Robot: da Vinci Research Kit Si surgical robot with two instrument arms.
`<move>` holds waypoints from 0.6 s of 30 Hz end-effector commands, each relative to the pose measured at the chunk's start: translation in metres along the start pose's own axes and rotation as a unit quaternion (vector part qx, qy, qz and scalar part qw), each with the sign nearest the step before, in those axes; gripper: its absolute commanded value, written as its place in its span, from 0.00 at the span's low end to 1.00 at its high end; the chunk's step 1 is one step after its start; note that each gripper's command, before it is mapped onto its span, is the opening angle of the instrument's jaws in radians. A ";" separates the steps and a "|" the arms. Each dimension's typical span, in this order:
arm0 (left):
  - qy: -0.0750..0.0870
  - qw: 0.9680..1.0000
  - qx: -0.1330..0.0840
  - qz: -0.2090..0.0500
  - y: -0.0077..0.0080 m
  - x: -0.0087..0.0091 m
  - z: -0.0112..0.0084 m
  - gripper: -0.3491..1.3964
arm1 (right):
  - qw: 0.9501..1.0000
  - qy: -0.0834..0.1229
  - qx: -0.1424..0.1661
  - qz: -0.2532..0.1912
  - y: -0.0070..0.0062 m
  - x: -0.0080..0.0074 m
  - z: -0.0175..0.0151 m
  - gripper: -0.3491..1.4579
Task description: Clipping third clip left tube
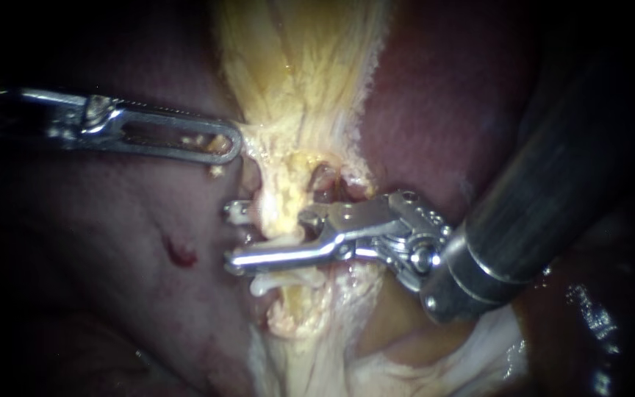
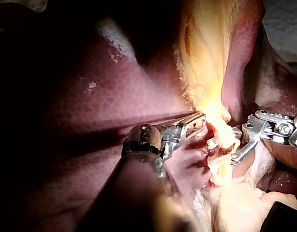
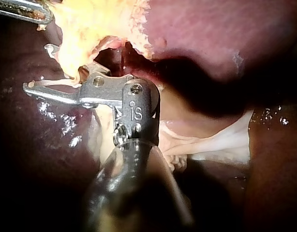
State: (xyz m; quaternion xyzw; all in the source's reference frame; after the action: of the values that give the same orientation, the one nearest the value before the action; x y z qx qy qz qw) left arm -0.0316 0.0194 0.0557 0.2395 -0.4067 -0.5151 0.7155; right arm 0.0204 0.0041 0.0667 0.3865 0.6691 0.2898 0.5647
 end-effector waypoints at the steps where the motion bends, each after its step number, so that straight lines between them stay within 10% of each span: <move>1: 0.000 1.000 0.000 0.000 0.0000 0.0000 0.0000 0.00 | 1.000 0.005 -0.014 0.002 -0.0001 0.0001 0.0000 0.47; 18: 0.000 1.000 0.000 0.000 0.0000 0.0000 0.0000 0.00 | 1.000 0.004 -0.021 0.003 -0.0002 0.0002 -0.0014 0.35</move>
State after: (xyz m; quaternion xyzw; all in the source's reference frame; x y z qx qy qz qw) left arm -0.0316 0.0194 0.0557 0.2396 -0.4068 -0.5149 0.7155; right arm 0.0189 0.0042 0.0666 0.3754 0.6640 0.3067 0.5693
